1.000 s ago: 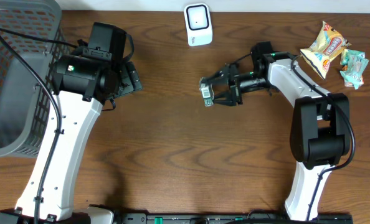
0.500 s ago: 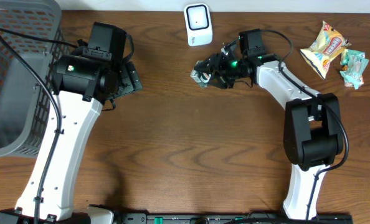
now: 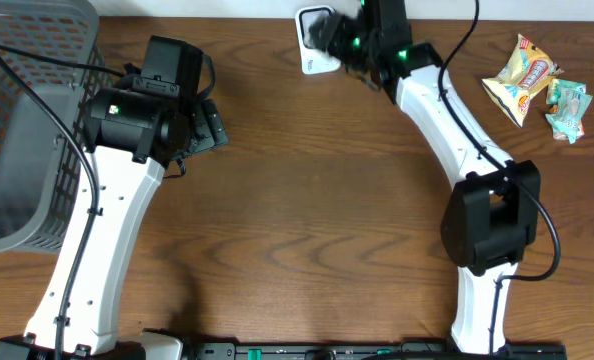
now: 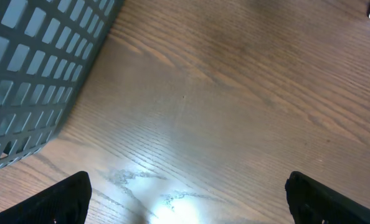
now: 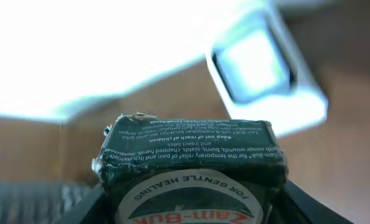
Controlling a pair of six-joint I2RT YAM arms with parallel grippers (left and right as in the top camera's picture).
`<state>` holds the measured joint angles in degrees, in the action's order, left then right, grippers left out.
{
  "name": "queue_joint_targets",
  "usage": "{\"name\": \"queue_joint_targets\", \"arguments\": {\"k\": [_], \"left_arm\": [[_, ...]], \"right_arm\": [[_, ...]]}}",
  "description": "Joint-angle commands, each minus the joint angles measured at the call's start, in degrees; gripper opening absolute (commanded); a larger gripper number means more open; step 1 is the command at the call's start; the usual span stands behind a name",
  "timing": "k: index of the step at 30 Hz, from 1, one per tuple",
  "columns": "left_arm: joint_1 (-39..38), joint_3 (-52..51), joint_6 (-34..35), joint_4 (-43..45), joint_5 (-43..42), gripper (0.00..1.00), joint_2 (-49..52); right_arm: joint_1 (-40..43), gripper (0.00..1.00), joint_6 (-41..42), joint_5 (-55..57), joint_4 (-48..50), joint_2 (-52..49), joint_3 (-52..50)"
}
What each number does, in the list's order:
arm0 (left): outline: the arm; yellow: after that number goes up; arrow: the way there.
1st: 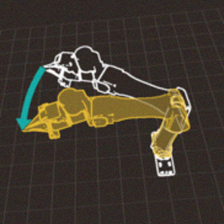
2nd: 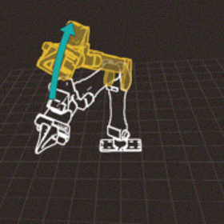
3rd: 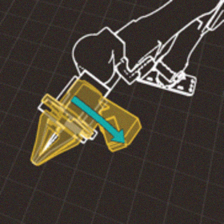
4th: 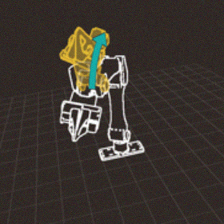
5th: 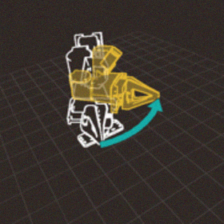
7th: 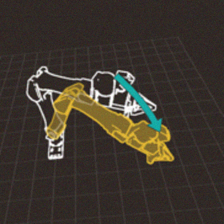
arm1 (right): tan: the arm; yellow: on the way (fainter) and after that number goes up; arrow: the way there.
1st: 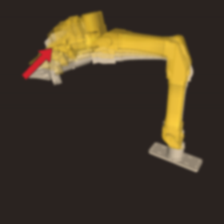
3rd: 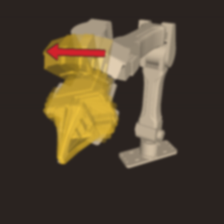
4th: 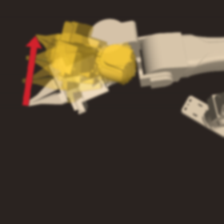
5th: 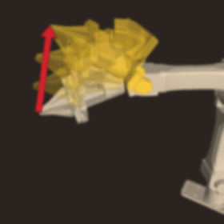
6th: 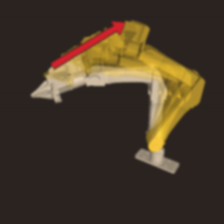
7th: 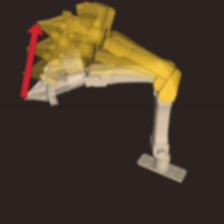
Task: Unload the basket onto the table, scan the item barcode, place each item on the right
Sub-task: 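Hold the Zam-Buk tin up against the white scanner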
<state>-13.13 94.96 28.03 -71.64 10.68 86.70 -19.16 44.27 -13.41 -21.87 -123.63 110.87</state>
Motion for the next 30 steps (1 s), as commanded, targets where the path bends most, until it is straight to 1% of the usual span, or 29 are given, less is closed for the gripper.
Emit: {"name": "queue_joint_targets", "arguments": {"k": [1, 2, 3, 7, 11, 15, 17, 23, 28, 30], "left_arm": [[0.2, 0.5, -0.6, -0.2, 0.7, 0.98, 0.2], [0.2, 0.5, -0.6, -0.2, 0.7, 0.98, 0.2], [0.2, 0.5, -0.6, -0.2, 0.7, 0.98, 0.2], [0.2, 0.5, -0.6, -0.2, 0.7, 0.98, 0.2], [0.2, 0.5, -0.6, -0.2, 0.7, 0.98, 0.2], [0.2, 0.5, -0.6, -0.2, 0.7, 0.98, 0.2], [0.2, 0.5, -0.6, -0.2, 0.7, 0.98, 0.2], [0.2, 0.5, -0.6, -0.2, 0.7, 0.98, 0.2], [0.2, 0.5, -0.6, -0.2, 0.7, 0.98, 0.2], [0.2, 0.5, -0.6, -0.2, 0.7, 0.98, 0.2]], "right_arm": [[-1.1, 0.55, -9.0, 13.3, 4.6, -5.4, 4.2], [-1.3, 0.55, -10.3, 13.8, 6.6, -6.4, 4.5], [-1.9, 0.55, -12.5, 15.5, 11.1, -8.5, 4.6], [-2.9, 0.53, -13.1, 23.7, 16.5, -11.3, 4.6], [-3.9, 0.56, -14.0, 23.8, 21.6, -13.2, 4.6], [-4.8, 0.58, -20.3, 23.9, 25.4, -14.4, 4.6], [-5.1, 0.58, -21.7, 24.5, 25.1, -14.4, 4.6], [-4.4, 0.58, -22.2, 28.9, 23.9, -13.4, 4.6], [0.8, 0.59, -23.1, 28.9, 14.3, -7.8, 4.6], [3.3, 0.62, -23.1, 29.0, 9.5, -5.4, 4.6]]}}
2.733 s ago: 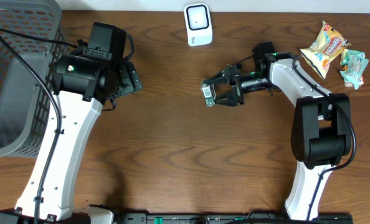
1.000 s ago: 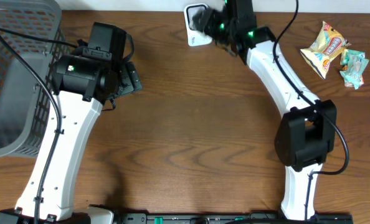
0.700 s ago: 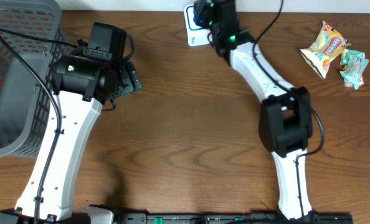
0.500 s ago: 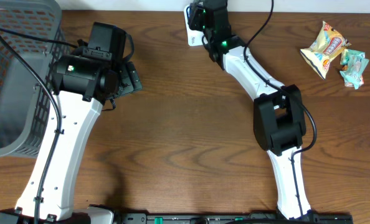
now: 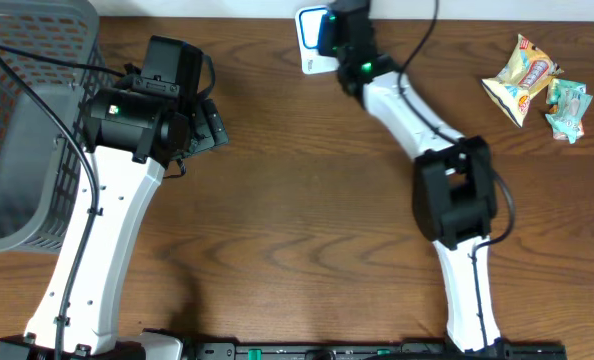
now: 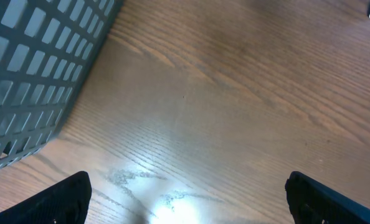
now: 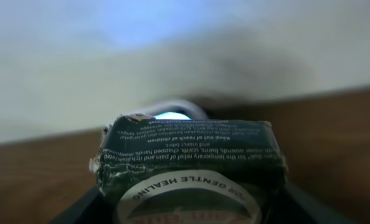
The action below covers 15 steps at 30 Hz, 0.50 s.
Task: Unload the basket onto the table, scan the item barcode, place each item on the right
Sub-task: 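Hold the Zam-Buk tin up against the white scanner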
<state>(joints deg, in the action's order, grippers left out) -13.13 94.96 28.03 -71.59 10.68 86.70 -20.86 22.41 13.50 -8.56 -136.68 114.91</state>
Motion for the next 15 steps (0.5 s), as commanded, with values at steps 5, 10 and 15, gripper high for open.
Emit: {"name": "queue_joint_targets", "arguments": {"k": [5, 10, 15], "left_arm": [[0.2, 0.5, -0.6, -0.2, 0.7, 0.98, 0.2], [0.2, 0.5, -0.6, -0.2, 0.7, 0.98, 0.2], [0.2, 0.5, -0.6, -0.2, 0.7, 0.98, 0.2]], "right_arm": [[14.5, 0.66, -1.3, 2.1, -17.6, 13.5, 0.6], [23.1, 0.63, -1.3, 1.7, -26.6, 16.5, 0.6], [28.8, 0.68, -1.9, -12.5, -33.4, 16.6, 0.6]]}}
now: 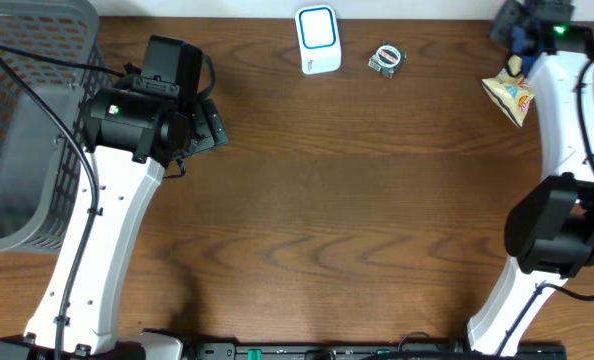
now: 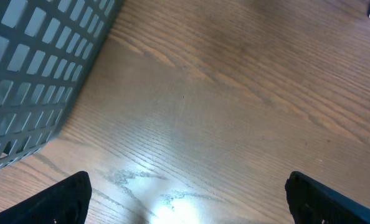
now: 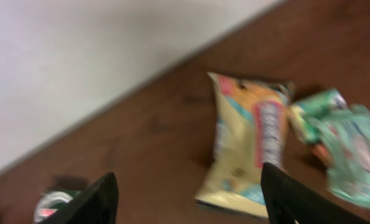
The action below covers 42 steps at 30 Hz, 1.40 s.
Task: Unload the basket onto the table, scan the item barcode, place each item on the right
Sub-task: 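Hold the Zam-Buk tin up against the white scanner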
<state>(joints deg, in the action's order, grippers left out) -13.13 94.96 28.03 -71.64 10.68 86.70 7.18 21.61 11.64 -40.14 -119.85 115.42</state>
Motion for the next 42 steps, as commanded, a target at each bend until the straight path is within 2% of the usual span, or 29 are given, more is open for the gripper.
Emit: {"name": "queue_joint_targets", "arguments": {"k": [1, 5, 12, 22, 32, 42], "left_arm": [[0.2, 0.5, -0.6, -0.2, 0.7, 0.98, 0.2], [0.2, 0.5, -0.6, -0.2, 0.7, 0.98, 0.2], [0.2, 0.5, -0.6, -0.2, 0.7, 0.98, 0.2], [0.2, 0.5, -0.6, -0.2, 0.7, 0.98, 0.2], [0.2, 0.5, -0.6, -0.2, 0.7, 0.98, 0.2], [0.2, 0.5, -0.6, -0.2, 0.7, 0.98, 0.2]], "right_arm": [[0.9, 0.68, -1.1, -13.2, -2.2, -0.4, 0.0], [-0.9, 0.78, -1.1, -20.6, -1.2, -1.9, 0.0], [-10.0, 0.99, -1.1, -20.5, 5.7, -6.1, 0.0], [-19.4, 0.99, 4.2, 2.1, 16.4, -16.1, 0.0], [-19.3, 0.99, 7.1, 1.9, 22.5, -23.1, 0.0], [-18.3, 0.84, 8.5, 1.9, 23.5, -26.2, 0.0]]}}
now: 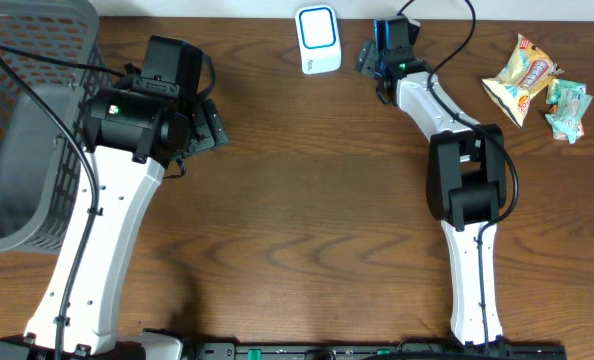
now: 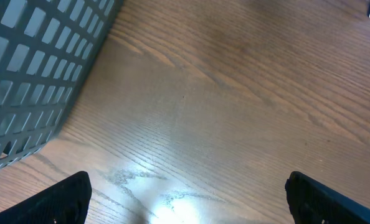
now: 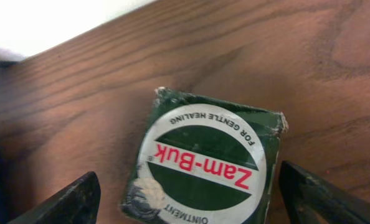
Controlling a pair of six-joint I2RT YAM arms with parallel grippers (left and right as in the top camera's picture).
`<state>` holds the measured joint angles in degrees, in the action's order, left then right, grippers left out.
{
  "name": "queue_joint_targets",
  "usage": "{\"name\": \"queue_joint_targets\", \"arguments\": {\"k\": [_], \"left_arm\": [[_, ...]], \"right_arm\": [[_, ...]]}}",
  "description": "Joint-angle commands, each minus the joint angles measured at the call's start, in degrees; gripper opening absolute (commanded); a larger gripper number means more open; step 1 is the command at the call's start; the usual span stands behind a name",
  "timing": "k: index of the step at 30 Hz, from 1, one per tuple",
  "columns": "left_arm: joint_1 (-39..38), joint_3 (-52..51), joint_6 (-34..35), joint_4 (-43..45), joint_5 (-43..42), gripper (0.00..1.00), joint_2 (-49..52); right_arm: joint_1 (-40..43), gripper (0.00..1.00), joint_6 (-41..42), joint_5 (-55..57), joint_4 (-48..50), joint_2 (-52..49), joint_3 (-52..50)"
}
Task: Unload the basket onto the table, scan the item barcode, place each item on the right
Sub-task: 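Hold the Zam-Buk tin up against the white scanner, then carry the tin to the right edge pile and release it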
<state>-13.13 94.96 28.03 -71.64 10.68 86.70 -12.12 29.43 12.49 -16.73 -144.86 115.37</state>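
A dark green Zam-Buk ointment box (image 3: pixel 203 162) lies flat on the wooden table, its label up, in the right wrist view. My right gripper (image 3: pixel 191 202) stands open with one finger on each side of the box, not touching it. From overhead the right gripper (image 1: pixel 382 50) hides the box, just right of the white barcode scanner (image 1: pixel 318 38). My left gripper (image 2: pixel 188 202) is open over bare wood beside the basket.
A grey mesh basket (image 1: pixel 22 120) fills the far left of the table (image 1: pixel 317 200). Two snack packets, a yellow one (image 1: pixel 520 78) and a green one (image 1: pixel 565 108), lie at the far right. The left arm (image 1: pixel 127 130) reaches in beside the basket.
My right gripper was open at the far right over the snack packets, with the box lying alone by the scanner. Now it is open over the box, fingers astride it. The left arm is unchanged.
My right gripper held the Zam-Buk box up by the scanner at the first two moments. Then the box lay on the table right of the scanner and the empty gripper was over the snack packets. Now the gripper is open around the box again.
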Motion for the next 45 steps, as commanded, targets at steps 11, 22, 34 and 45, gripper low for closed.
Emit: {"name": "queue_joint_targets", "arguments": {"k": [11, 22, 34, 45], "left_arm": [[0.2, 0.5, -0.6, -0.2, 0.7, 0.98, 0.2], [0.2, 0.5, -0.6, -0.2, 0.7, 0.98, 0.2], [0.2, 0.5, -0.6, -0.2, 0.7, 0.98, 0.2], [0.2, 0.5, -0.6, -0.2, 0.7, 0.98, 0.2]], "right_arm": [[2.4, 0.69, 0.6, 0.7, -1.5, -2.7, 0.0], [2.7, 0.52, -7.6, -0.1, -8.7, 0.3, 0.0], [6.3, 0.52, -9.3, -0.8, -22.4, 14.0, 0.0], [17.3, 0.51, -9.8, -0.6, -30.0, 27.5, 0.0]]}}
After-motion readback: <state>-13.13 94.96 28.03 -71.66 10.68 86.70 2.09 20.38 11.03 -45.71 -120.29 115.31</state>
